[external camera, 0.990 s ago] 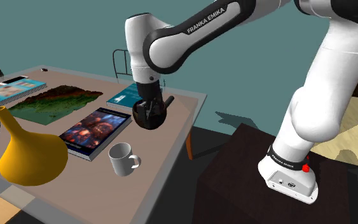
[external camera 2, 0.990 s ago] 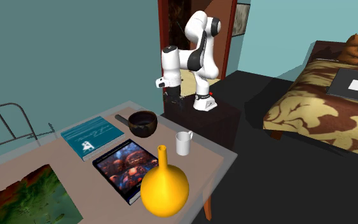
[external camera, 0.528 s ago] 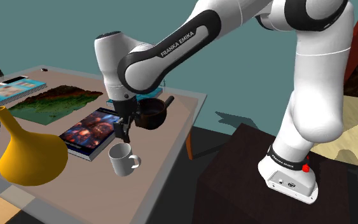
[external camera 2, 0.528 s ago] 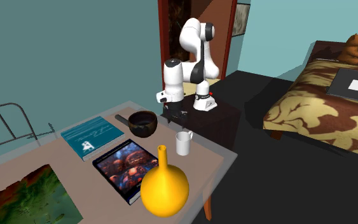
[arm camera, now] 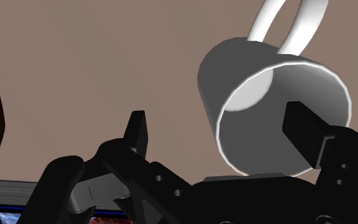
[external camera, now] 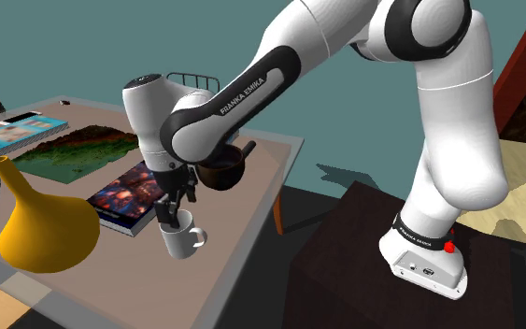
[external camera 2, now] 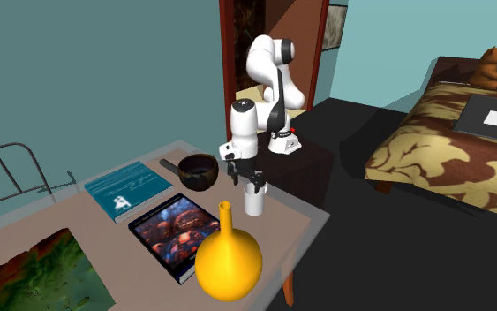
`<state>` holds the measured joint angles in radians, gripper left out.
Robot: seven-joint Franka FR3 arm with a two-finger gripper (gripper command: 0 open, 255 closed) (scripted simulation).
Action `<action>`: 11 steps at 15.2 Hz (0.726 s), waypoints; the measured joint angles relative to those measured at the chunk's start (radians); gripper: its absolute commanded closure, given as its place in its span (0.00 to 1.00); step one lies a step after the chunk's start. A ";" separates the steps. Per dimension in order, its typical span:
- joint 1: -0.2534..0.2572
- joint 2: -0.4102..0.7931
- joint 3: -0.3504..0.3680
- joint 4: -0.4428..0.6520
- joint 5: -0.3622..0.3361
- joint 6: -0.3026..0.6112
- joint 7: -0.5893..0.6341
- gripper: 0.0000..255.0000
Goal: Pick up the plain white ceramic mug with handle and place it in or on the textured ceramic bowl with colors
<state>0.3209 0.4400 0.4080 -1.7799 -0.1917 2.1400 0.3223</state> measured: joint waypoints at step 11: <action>0.004 0.024 -0.007 -0.014 -0.012 0.037 0.007 1.00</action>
<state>0.3253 0.4636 0.4015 -1.7942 -0.2042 2.1766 0.3298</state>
